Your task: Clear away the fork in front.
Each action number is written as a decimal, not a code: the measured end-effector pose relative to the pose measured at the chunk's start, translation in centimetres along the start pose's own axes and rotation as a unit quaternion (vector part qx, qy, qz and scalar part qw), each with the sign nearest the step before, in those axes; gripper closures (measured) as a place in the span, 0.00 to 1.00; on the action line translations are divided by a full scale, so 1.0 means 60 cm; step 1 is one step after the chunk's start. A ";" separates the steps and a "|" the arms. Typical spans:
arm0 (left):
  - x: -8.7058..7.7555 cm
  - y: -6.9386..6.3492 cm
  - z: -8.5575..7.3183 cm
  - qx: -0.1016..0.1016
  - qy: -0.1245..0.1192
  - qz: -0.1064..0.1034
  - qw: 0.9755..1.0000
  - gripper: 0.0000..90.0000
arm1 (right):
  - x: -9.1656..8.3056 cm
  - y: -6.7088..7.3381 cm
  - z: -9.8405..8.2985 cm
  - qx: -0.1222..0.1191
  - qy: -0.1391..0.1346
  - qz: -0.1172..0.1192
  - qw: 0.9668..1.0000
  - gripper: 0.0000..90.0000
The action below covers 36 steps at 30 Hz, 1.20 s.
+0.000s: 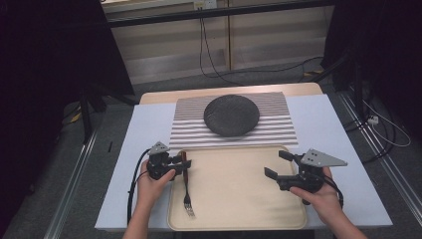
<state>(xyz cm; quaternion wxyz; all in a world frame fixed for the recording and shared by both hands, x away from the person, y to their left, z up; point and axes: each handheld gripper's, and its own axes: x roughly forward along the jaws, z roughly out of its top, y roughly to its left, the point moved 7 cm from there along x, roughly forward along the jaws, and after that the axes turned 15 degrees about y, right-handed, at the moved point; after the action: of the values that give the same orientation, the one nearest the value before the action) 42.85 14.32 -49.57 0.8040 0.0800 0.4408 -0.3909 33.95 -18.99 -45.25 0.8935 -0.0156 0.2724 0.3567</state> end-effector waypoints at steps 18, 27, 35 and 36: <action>-0.013 0.004 0.000 -0.007 -0.017 0.007 1.000 0.56 | -0.004 -0.004 -0.004 -0.001 0.005 -0.007 1.000 0.19; -0.049 -0.010 0.001 -0.006 -0.044 -0.002 0.999 0.42 | -0.020 -0.017 -0.011 -0.005 0.016 -0.025 1.000 0.19; -0.066 -0.016 -0.004 -0.014 -0.051 -0.008 0.999 0.32 | -0.032 -0.023 -0.023 -0.008 0.025 -0.032 0.999 0.19; -0.068 -0.016 -0.005 -0.014 -0.053 -0.009 0.998 0.31 | -0.034 -0.024 -0.024 -0.009 0.025 -0.034 0.999 0.19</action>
<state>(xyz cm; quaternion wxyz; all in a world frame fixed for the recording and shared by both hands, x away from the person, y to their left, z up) 40.77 16.07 -46.41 0.8239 0.0440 0.4039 -0.3951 32.99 -21.66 -45.68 0.8978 -0.0418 0.2910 0.3279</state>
